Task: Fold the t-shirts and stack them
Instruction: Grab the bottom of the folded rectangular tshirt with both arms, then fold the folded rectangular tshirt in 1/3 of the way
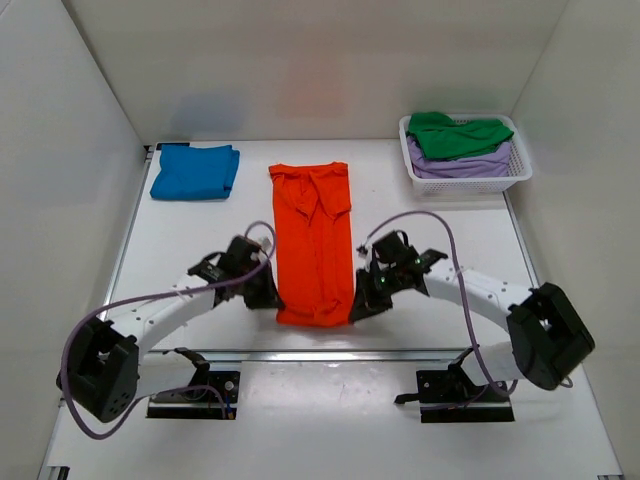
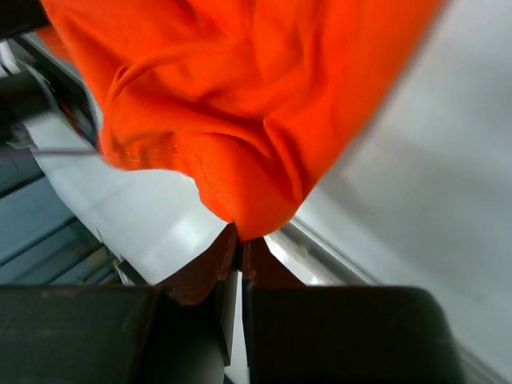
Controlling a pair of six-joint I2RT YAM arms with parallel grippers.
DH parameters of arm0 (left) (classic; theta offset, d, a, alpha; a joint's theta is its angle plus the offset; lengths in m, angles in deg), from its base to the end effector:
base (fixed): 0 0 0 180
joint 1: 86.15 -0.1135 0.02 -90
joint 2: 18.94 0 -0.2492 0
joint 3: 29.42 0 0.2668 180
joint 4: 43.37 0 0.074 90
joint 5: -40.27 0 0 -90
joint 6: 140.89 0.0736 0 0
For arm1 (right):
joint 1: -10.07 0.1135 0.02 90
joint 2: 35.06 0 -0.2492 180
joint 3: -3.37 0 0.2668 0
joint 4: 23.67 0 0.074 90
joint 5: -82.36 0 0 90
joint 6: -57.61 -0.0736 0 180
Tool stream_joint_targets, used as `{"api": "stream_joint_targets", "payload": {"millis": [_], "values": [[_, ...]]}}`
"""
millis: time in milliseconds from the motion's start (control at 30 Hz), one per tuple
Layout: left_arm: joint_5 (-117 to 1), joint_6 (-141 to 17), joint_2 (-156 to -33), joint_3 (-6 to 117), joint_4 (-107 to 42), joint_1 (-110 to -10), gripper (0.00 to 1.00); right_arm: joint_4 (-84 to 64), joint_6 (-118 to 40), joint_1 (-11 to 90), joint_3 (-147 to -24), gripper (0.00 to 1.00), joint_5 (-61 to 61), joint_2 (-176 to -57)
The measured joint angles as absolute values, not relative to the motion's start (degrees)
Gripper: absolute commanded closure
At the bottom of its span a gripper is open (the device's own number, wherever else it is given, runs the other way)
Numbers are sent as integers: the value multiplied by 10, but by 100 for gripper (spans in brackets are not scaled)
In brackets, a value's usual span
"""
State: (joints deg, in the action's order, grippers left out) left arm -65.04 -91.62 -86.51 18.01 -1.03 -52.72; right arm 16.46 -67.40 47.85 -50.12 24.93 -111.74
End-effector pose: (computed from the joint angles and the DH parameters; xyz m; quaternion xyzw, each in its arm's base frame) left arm 0.1916 -0.1498 0.1234 -0.0297 0.9627 -0.2454 0.1101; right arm 0.1883 0.1961 0.1294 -0.0873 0.9321 0.3510 0.0164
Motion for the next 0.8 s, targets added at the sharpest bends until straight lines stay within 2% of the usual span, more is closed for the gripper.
{"api": "stream_joint_targets", "payload": {"millis": [67, 133, 233, 267, 300, 333, 367, 400, 433, 500, 667, 800], "values": [[-658, -896, -881, 236, -9, -586, 100, 188, -646, 453, -578, 100, 250, -1160], [-663, -875, -919, 301, -15, -638, 94, 212, -616, 423, -664, 100, 255, -1213], [-670, -850, -1011, 396, -28, -684, 92, 238, -578, 375, -798, 100, 258, -1310], [-674, -846, -1047, 427, -29, -693, 88, 248, -570, 360, -841, 100, 256, -1346], [-677, -841, -1084, 455, -34, -699, 68, 255, -561, 345, -879, 95, 255, -1380], [-682, -834, -1123, 485, -34, -704, 63, 262, -552, 332, -920, 77, 252, -1415], [-686, -833, -1167, 520, -35, -711, 62, 270, -545, 319, -958, 69, 247, -1450], [-690, -833, -1202, 548, -39, -716, 60, 278, -537, 309, -991, 53, 240, -1479], [-694, -834, -1239, 575, -44, -721, 55, 289, -529, 299, -1027, 44, 234, -1509], [-701, -836, -1283, 600, -54, -731, 53, 299, -512, 282, -1080, 40, 218, -1552], [-704, -839, -1289, 584, -65, -760, 54, 295, -503, 262, -1066, 37, 192, -1545], [-700, -837, -1223, 497, -91, -771, 52, 244, -522, 264, -901, 37, 190, -1447]]}}
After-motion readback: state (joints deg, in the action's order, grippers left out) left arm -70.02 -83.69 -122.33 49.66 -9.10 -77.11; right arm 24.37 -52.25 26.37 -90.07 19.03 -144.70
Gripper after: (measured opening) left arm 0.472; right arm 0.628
